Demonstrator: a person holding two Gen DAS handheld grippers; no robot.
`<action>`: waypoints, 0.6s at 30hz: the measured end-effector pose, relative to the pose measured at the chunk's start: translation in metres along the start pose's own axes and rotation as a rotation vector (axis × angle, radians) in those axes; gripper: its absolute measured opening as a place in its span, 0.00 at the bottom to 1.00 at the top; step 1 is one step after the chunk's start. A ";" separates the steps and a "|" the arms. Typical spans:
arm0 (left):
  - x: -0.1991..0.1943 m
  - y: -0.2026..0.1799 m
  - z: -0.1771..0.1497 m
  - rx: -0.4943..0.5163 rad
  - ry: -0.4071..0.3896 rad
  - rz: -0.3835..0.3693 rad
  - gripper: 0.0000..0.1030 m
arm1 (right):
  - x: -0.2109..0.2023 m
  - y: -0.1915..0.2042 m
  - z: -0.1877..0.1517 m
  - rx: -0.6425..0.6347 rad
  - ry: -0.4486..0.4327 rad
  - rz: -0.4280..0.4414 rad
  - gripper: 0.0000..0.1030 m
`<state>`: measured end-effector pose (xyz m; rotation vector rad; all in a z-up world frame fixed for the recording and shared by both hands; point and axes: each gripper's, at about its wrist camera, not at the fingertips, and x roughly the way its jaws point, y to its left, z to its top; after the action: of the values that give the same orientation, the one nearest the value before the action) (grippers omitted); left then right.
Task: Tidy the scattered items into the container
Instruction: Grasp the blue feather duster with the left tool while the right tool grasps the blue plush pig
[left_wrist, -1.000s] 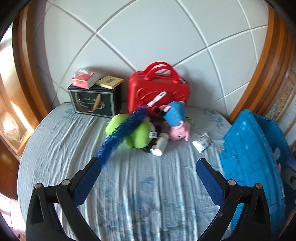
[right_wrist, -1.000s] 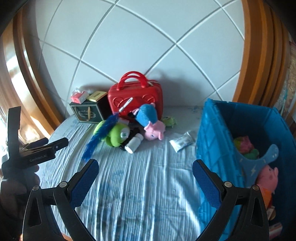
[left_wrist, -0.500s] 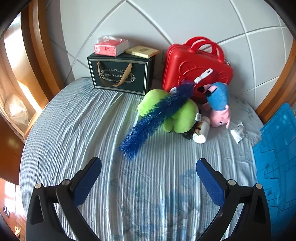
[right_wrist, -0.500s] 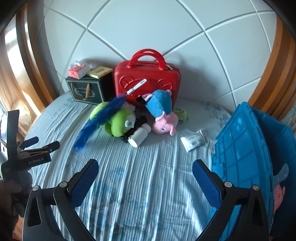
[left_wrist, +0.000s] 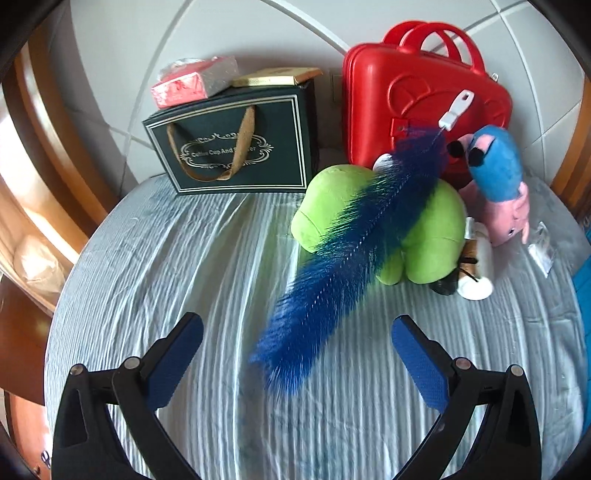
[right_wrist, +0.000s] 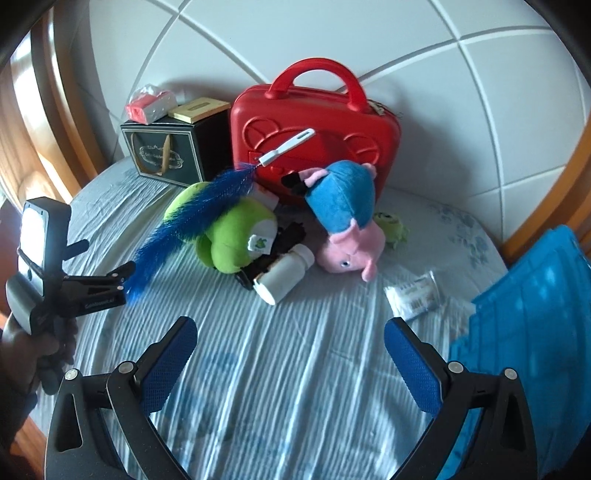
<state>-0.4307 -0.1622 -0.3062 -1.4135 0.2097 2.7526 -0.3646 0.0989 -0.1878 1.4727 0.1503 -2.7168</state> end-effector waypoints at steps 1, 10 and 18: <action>0.010 -0.001 0.000 0.010 0.005 0.001 1.00 | 0.009 0.000 0.004 -0.005 -0.003 -0.008 1.00; 0.063 -0.009 -0.003 0.019 0.023 0.031 1.00 | 0.108 -0.020 0.035 -0.102 -0.039 -0.163 1.00; 0.092 -0.018 -0.003 0.046 0.010 0.034 1.00 | 0.190 -0.044 0.063 -0.103 -0.052 -0.255 1.00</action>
<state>-0.4804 -0.1470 -0.3848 -1.4260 0.2976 2.7491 -0.5244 0.1373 -0.3101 1.4442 0.5006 -2.8866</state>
